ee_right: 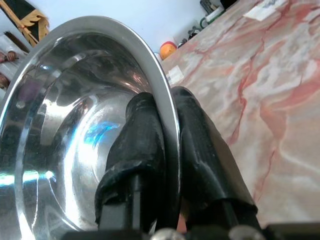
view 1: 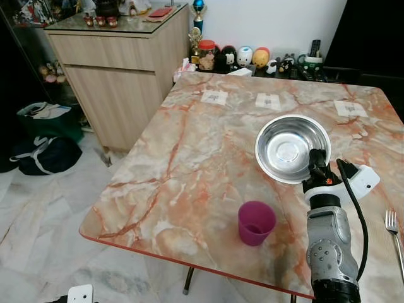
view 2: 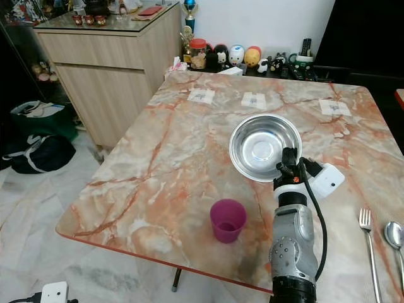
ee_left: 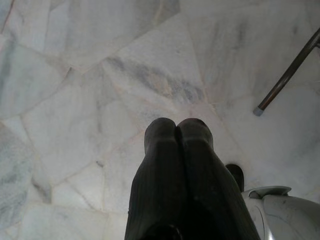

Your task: Setting the table

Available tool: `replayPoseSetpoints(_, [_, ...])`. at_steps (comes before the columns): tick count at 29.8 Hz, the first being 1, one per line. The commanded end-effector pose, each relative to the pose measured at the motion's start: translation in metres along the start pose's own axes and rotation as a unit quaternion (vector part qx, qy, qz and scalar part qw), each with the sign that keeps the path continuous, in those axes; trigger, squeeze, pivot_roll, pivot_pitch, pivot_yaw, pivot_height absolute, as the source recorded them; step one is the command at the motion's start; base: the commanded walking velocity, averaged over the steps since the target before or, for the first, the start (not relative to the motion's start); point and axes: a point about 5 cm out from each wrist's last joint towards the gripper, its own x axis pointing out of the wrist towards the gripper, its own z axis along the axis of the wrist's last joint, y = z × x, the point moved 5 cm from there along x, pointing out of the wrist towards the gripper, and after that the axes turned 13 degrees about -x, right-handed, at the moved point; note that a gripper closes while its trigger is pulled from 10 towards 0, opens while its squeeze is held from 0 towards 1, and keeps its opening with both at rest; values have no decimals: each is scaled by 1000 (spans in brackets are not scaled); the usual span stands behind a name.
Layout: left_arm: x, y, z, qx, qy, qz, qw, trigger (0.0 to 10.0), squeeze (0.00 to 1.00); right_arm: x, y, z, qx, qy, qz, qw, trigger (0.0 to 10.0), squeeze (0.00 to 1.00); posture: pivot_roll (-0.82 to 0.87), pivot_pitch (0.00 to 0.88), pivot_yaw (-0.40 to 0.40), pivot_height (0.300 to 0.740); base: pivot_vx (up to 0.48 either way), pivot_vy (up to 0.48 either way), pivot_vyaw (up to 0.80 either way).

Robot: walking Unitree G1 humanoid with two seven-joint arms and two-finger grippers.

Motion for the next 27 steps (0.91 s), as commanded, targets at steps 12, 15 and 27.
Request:
replayPoseSetpoints(12, [-2, 3, -5, 9, 5, 6, 1000, 10000, 0, 2, 18, 21, -40, -49, 35, 997, 10000, 0, 0, 31, 24, 740, 0, -398, -643])
replayPoseSetpoints(15, [-3, 4, -6, 9, 6, 7, 1000, 10000, 0, 1, 21, 19, -42, -47, 39, 997, 10000, 0, 1, 31, 24, 740, 0, -460, 0])
replayPoseSetpoints(27, [-3, 5, -7, 12, 8, 11, 1000, 10000, 0, 1, 24, 20, -49, -51, 44, 996, 10000, 0, 2, 32, 24, 740, 0, -462, 0])
